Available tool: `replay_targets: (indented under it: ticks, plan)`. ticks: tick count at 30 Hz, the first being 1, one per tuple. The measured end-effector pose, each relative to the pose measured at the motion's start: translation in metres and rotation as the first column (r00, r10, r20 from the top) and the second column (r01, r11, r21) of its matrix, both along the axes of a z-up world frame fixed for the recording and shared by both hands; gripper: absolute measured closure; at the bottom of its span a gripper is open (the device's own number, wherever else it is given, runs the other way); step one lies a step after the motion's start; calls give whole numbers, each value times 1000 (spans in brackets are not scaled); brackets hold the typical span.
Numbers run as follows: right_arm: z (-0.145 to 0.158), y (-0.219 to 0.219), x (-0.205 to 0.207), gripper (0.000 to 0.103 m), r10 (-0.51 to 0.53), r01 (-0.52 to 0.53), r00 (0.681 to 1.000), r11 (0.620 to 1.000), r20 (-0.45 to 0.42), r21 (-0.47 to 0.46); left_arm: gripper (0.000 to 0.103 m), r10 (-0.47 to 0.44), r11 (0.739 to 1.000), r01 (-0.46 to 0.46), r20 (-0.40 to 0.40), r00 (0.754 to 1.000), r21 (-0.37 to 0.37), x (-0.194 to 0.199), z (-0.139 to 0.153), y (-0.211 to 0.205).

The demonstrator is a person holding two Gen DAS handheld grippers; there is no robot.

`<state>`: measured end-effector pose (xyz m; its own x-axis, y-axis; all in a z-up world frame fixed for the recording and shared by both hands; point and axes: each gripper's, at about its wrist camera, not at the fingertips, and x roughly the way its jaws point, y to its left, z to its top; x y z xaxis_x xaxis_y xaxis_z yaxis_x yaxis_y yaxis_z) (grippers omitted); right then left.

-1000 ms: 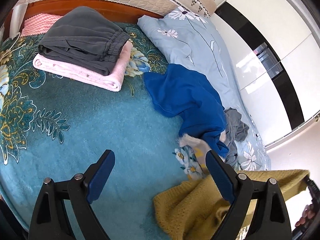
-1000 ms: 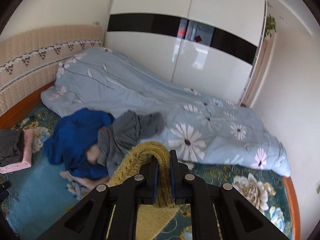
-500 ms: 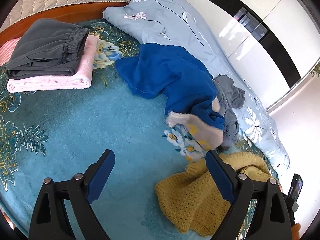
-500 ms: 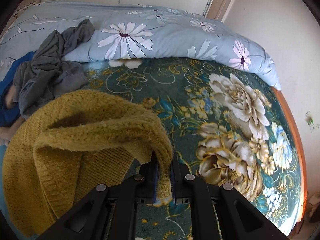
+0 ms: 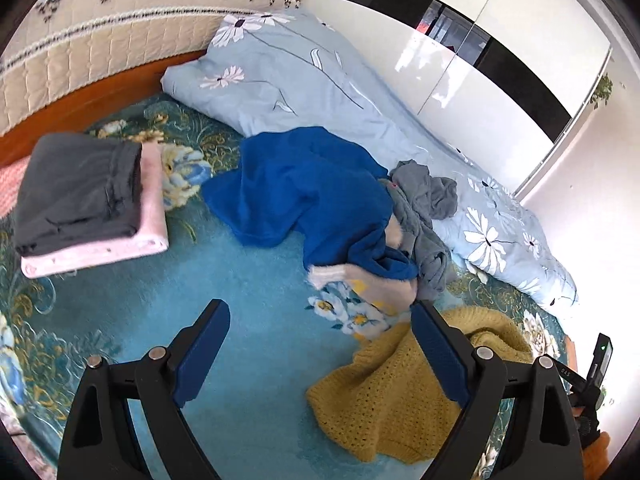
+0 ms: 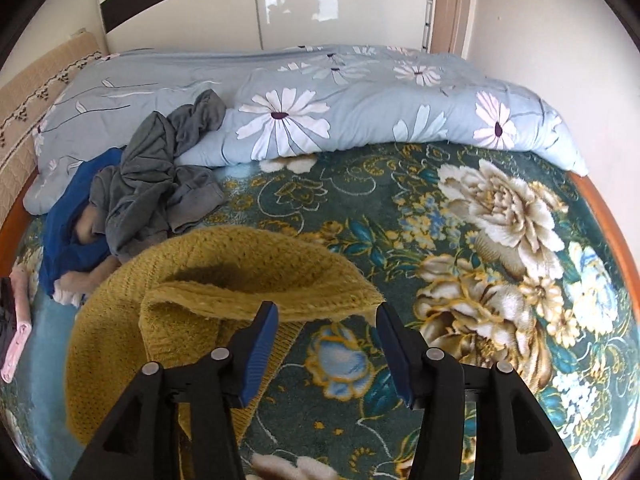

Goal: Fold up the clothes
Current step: 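Carry the sweater with the right gripper and lay it on the blanket, then grasp the sweater edge with the right gripper and lift it up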

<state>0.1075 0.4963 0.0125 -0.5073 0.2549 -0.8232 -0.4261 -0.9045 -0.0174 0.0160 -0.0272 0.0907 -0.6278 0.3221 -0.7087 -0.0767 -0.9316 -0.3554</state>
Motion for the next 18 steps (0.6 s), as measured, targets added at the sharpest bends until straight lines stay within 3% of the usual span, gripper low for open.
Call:
replay_targets:
  ticks: [3,6,8,10,14,18]
  plan:
    - [8,-15,6,45,28,-29,999,1000,-44,-8,11,-24,1000,24,-9,1000,8,1,19,5]
    - [3,-36,11,44,84,-89,995,993,-57,-83,11,-35,999,33,93,995,20,0,-15,25]
    - [-14,-50,15,43,137,-142,990,963,-39,-228,11,-42,999,38,168,985,28,-2,-41,39]
    - [-38,-65,23,43,170,-167,985,905,-29,-391,11,-49,998,41,242,969,36,-3,-67,53]
    - [-82,-81,47,43,142,-114,990,808,3,-578,11,-6,999,-9,414,910,34,-4,-123,65]
    - [-105,-90,61,43,119,-70,992,760,32,-646,11,49,997,-77,537,842,31,-3,-170,62]
